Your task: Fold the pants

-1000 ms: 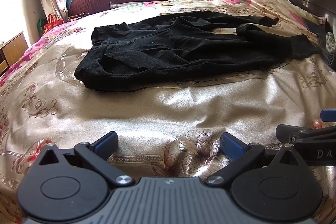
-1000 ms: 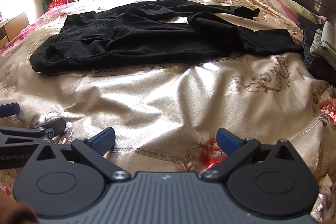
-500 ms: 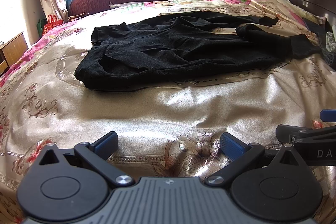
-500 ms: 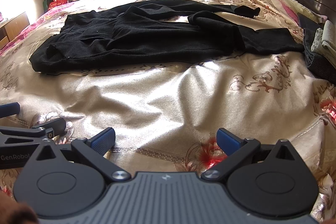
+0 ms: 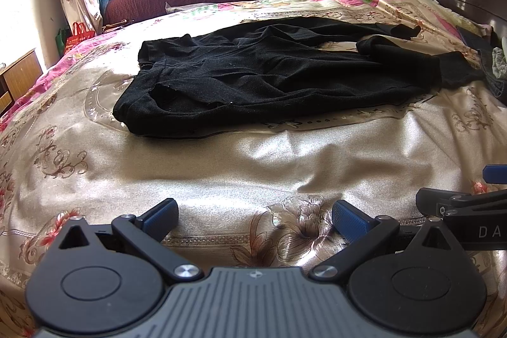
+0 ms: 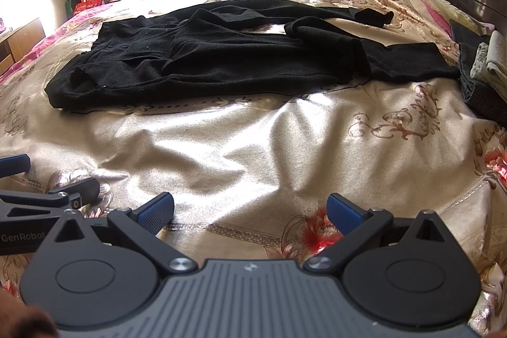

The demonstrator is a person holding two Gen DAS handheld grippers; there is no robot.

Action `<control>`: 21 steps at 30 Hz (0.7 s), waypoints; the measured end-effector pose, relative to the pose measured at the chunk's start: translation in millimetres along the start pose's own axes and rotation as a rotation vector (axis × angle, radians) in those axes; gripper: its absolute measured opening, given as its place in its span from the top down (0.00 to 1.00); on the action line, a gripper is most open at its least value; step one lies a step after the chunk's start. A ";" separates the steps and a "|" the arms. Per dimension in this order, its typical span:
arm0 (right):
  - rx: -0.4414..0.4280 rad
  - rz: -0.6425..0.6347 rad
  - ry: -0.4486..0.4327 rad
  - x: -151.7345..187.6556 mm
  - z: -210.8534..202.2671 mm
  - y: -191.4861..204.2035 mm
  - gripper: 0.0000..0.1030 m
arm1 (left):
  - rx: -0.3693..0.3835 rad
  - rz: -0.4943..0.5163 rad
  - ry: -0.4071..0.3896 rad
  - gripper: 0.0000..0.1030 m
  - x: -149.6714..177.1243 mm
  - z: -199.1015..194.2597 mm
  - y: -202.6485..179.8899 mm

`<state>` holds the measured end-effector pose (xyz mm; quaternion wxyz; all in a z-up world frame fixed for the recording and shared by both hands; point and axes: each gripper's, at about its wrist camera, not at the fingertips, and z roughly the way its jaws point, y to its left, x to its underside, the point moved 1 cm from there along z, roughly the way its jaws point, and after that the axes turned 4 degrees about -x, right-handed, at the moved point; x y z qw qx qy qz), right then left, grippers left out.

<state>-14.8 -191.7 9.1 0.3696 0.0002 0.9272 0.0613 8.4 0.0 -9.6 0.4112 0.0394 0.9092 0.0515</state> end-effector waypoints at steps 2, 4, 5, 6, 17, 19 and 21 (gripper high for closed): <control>-0.001 0.001 0.001 0.3 0.4 0.1 0.01 | 0.000 0.000 0.000 0.00 0.0 0.0 0.0; 0.000 0.000 0.000 0.0 0.0 0.1 0.01 | 0.000 0.000 0.000 0.00 -0.2 0.0 0.1; 0.000 0.000 0.000 -0.1 0.0 0.0 0.01 | 0.000 0.000 0.000 0.00 -0.1 0.0 0.0; 0.000 0.000 0.000 -0.2 0.0 -0.1 0.01 | 0.000 -0.001 0.000 0.00 0.0 0.0 0.0; -0.023 -0.049 -0.023 -6.4 -0.6 13.3 0.01 | -0.010 0.018 -0.037 0.00 -5.6 0.4 8.5; -0.034 -0.093 -0.039 -17.2 2.1 20.0 0.01 | -0.024 0.011 -0.059 0.00 -10.7 1.0 16.8; -0.051 -0.144 -0.057 -29.1 9.1 30.8 0.01 | -0.035 -0.006 -0.072 0.00 -17.9 4.7 29.0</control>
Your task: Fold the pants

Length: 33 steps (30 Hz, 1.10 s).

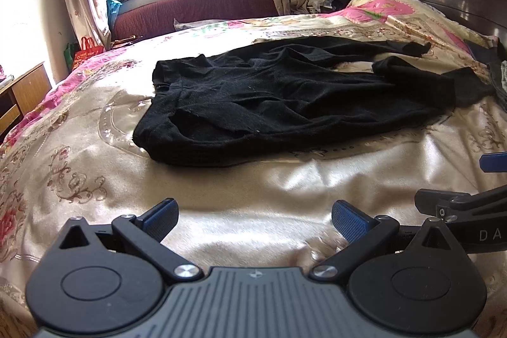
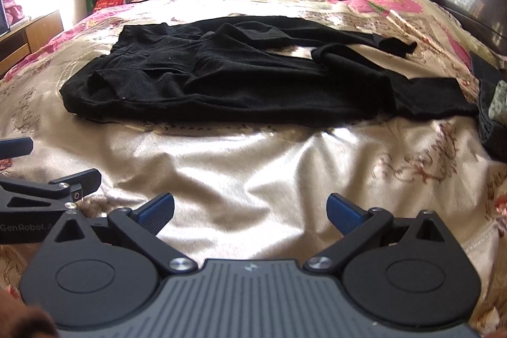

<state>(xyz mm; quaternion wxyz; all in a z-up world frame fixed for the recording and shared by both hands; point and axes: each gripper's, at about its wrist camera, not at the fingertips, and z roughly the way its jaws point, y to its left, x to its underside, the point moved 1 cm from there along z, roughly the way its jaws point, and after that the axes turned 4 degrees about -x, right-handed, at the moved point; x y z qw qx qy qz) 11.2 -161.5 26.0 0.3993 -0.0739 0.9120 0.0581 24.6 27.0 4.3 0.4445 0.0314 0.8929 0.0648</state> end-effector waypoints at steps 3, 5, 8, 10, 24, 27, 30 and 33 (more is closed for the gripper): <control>-0.031 -0.082 -0.027 -20.6 15.7 12.9 0.02 | -0.042 -0.002 -0.022 0.00 -11.3 12.6 21.4; -0.052 -0.131 -0.041 -33.8 27.6 21.9 0.02 | -0.067 0.004 -0.032 0.00 -20.4 24.5 36.9; -0.083 -0.216 -0.053 -51.5 48.7 35.4 0.02 | -0.079 0.002 -0.048 0.00 -34.3 43.7 58.9; -0.117 -0.287 -0.047 -59.3 64.4 43.7 0.02 | -0.067 0.014 -0.050 0.00 -41.2 59.7 69.6; -0.326 -0.468 0.032 -78.2 122.1 70.3 0.25 | 0.140 0.026 0.096 0.00 -54.3 139.0 101.0; -0.328 -0.480 0.041 -78.0 117.4 70.8 0.25 | 0.125 0.082 0.084 0.12 -53.9 137.5 98.3; -0.335 -0.526 0.013 -76.0 111.5 76.1 0.25 | 0.102 0.120 0.056 0.29 -53.2 129.9 97.0; -0.337 -0.579 -0.010 -73.0 116.3 88.1 0.25 | 0.062 0.112 0.063 0.46 -54.8 132.1 98.7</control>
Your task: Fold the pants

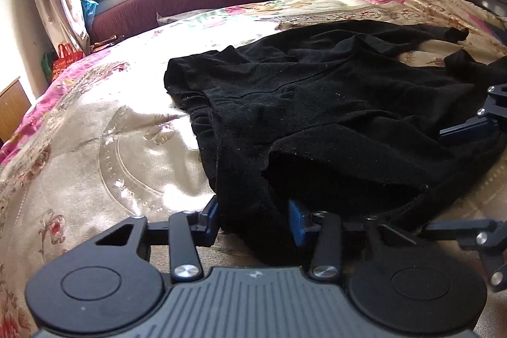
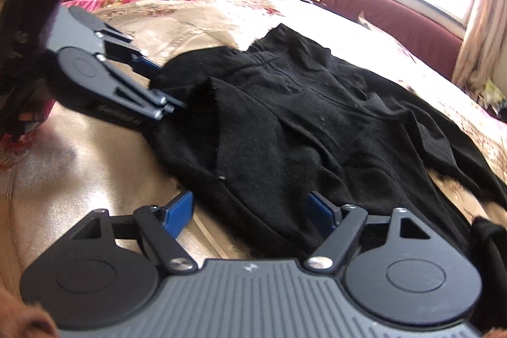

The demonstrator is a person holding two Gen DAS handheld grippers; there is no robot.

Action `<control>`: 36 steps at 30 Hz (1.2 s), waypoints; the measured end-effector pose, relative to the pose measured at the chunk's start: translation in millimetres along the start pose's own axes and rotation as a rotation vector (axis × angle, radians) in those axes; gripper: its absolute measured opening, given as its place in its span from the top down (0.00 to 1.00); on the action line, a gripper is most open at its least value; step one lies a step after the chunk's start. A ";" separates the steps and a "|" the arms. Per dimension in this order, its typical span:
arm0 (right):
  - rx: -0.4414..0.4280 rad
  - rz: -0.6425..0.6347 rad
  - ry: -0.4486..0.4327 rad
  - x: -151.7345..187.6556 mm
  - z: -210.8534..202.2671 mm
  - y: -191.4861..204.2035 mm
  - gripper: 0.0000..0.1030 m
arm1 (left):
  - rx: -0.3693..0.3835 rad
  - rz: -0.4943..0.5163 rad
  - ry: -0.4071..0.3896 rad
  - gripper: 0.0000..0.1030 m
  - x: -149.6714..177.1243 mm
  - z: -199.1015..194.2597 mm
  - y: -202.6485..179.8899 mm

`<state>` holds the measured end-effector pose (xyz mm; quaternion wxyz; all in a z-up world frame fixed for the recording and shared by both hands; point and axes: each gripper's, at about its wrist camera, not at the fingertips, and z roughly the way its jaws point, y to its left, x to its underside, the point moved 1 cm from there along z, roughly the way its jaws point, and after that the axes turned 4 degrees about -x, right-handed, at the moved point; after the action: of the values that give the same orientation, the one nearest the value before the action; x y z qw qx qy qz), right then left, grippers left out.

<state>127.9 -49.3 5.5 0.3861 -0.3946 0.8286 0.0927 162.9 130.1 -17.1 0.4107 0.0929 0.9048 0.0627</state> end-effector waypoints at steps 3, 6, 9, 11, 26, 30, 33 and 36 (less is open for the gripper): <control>-0.027 0.003 0.013 -8.4 15.4 2.8 0.42 | 0.003 -0.011 0.005 0.48 0.9 -0.2 1.7; -0.031 0.061 0.030 -16.8 18.7 3.8 0.72 | 0.017 -0.033 0.001 0.52 2.7 -6.2 7.3; -0.022 0.070 0.048 -23.1 18.8 12.6 0.84 | 0.036 -0.055 0.003 0.54 3.4 -9.8 14.9; -0.062 0.106 0.054 -29.5 18.2 15.6 0.86 | 0.021 -0.054 0.001 0.57 4.2 -13.2 18.9; -0.414 0.107 0.025 -84.3 31.4 142.0 0.85 | -0.256 -0.131 0.146 0.61 77.7 -82.9 114.2; -0.447 0.163 -0.004 -80.9 14.0 135.8 0.72 | -0.290 -0.170 0.139 0.59 82.7 -96.6 120.5; -0.410 0.247 -0.048 -64.7 -20.6 105.4 0.73 | -0.325 -0.147 0.127 0.57 79.8 -104.6 115.3; -0.271 0.343 -0.072 -32.9 -53.4 50.5 0.71 | -0.339 -0.122 0.089 0.57 75.0 -113.3 104.9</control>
<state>73.8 -20.7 57.9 0.3374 -0.2923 0.8494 0.2814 41.2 244.6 22.1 0.3831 -0.0353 0.9026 0.1934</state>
